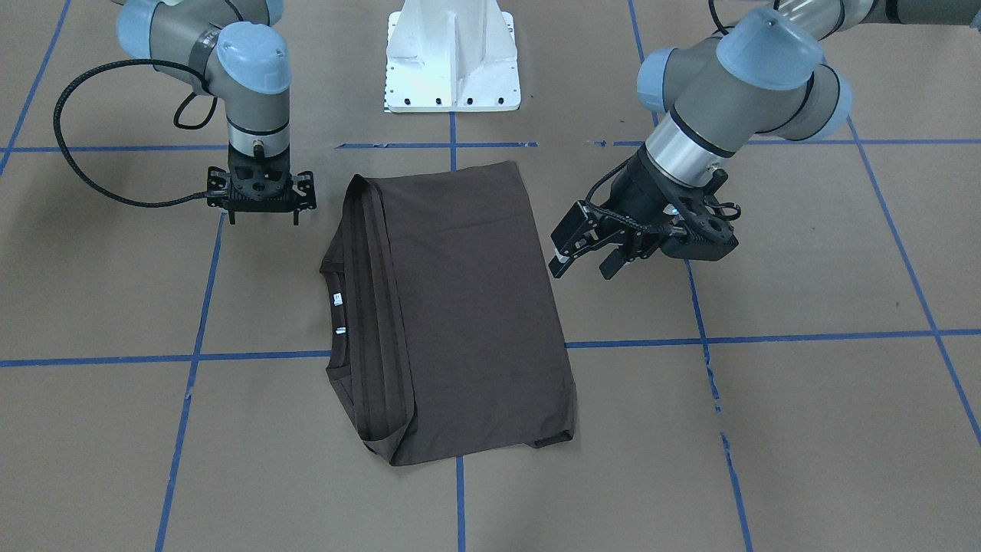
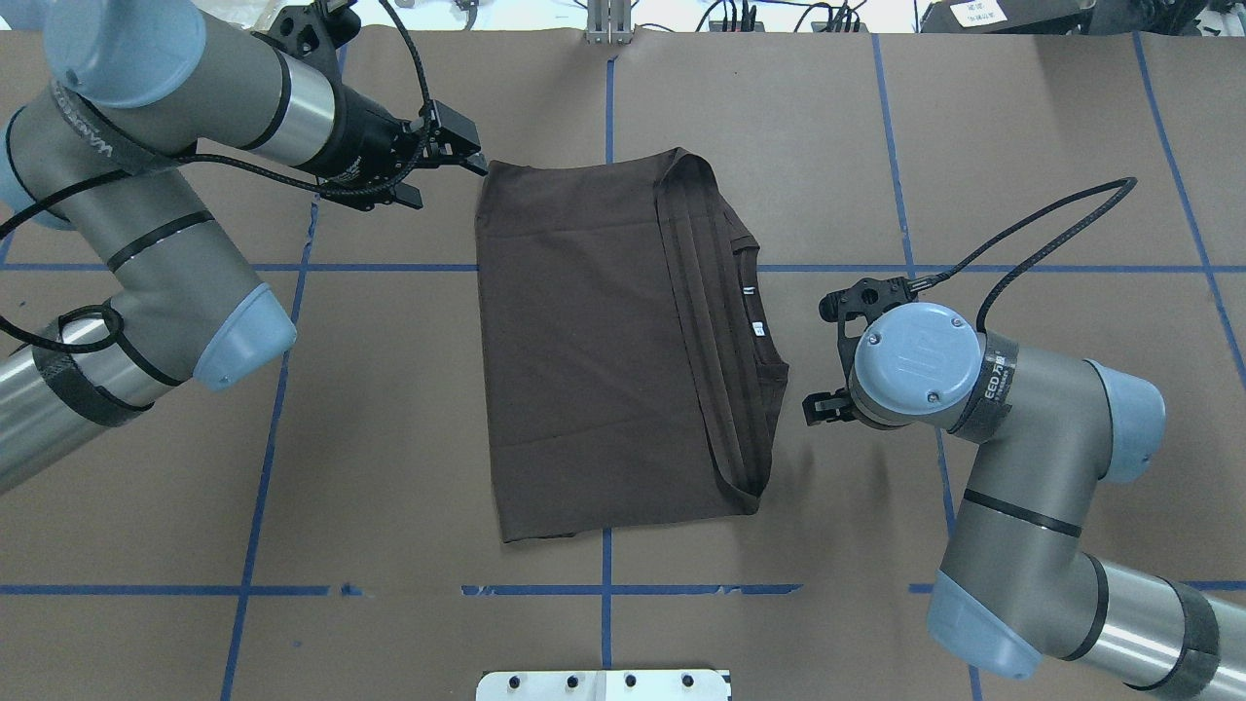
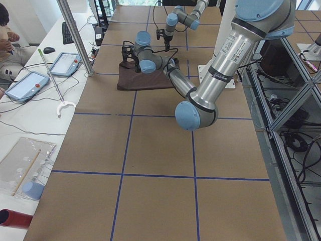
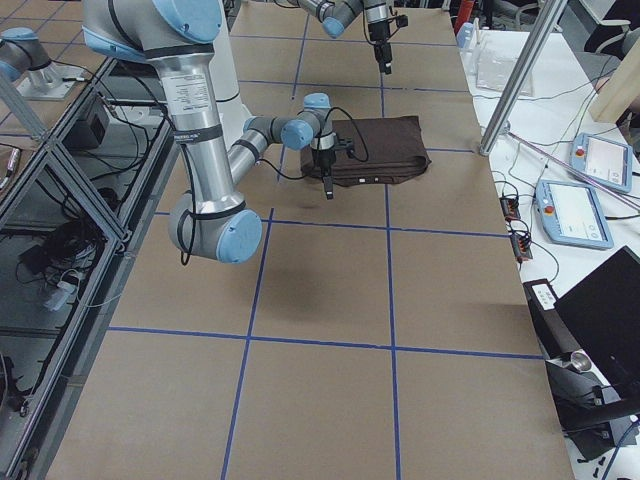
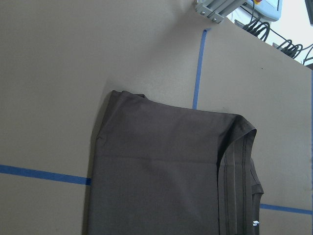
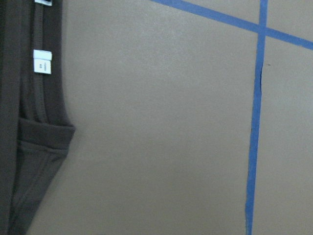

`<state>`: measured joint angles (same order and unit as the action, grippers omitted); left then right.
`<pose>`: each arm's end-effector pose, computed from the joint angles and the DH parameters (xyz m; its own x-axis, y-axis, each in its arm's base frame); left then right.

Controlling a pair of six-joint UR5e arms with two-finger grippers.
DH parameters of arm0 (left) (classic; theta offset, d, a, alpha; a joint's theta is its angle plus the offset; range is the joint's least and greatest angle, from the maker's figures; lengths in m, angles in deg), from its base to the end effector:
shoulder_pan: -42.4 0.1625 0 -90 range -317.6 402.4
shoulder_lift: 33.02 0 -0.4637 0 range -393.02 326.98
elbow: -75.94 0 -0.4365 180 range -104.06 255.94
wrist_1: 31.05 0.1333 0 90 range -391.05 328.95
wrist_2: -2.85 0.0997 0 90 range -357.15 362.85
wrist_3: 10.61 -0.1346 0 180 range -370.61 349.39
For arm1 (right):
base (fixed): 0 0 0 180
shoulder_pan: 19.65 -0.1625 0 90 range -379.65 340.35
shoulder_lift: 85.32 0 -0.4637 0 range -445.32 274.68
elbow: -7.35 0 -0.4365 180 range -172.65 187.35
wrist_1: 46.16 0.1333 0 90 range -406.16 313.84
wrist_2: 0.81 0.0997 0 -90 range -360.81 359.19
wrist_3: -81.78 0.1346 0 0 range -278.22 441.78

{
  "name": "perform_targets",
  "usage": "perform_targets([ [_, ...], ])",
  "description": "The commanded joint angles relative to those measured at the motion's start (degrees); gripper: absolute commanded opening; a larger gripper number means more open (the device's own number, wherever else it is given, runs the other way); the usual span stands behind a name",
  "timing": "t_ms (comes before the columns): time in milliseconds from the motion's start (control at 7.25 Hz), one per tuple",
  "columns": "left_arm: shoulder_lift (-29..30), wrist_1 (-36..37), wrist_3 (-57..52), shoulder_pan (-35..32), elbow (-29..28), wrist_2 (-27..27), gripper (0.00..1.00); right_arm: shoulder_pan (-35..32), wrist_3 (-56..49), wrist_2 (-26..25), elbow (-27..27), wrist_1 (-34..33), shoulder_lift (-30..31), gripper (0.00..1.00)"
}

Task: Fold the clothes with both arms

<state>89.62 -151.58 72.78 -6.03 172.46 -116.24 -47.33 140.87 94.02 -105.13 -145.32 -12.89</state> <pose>0.4359 -0.5938 0.2247 0.2692 -0.1519 -0.9510 0.3224 0.9447 -0.0597 -0.4999 -0.4000 0.3876 0.8701 -0.1216 0.4776 0.0261 0.9791 0.2017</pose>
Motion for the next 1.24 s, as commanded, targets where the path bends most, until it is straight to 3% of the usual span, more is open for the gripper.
perform_targets([
  [0,-0.03,0.12,0.28,0.0,0.52,-0.09,0.87,3.13,3.99,-0.26,0.85,0.2,-4.46,1.0],
  [276,-0.47,0.38,0.2,-0.17,1.66,-0.09,0.87,5.6,5.41,-1.13,4.89,0.03,-10.97,1.0],
  [414,-0.47,0.56,0.28,-0.18,2.1,-0.18,0.87,7.27,7.6,-3.92,5.86,0.2,-12.47,0.81],
  [690,-0.91,0.56,0.28,-0.26,2.54,-0.18,0.87,11.13,7.27,-8.67,6.22,0.38,-12.66,0.59],
  [1103,-1.61,0.56,0.28,-0.26,2.63,-0.18,0.87,14.13,6.74,-10.45,6.05,0.2,-11.97,0.53],
])
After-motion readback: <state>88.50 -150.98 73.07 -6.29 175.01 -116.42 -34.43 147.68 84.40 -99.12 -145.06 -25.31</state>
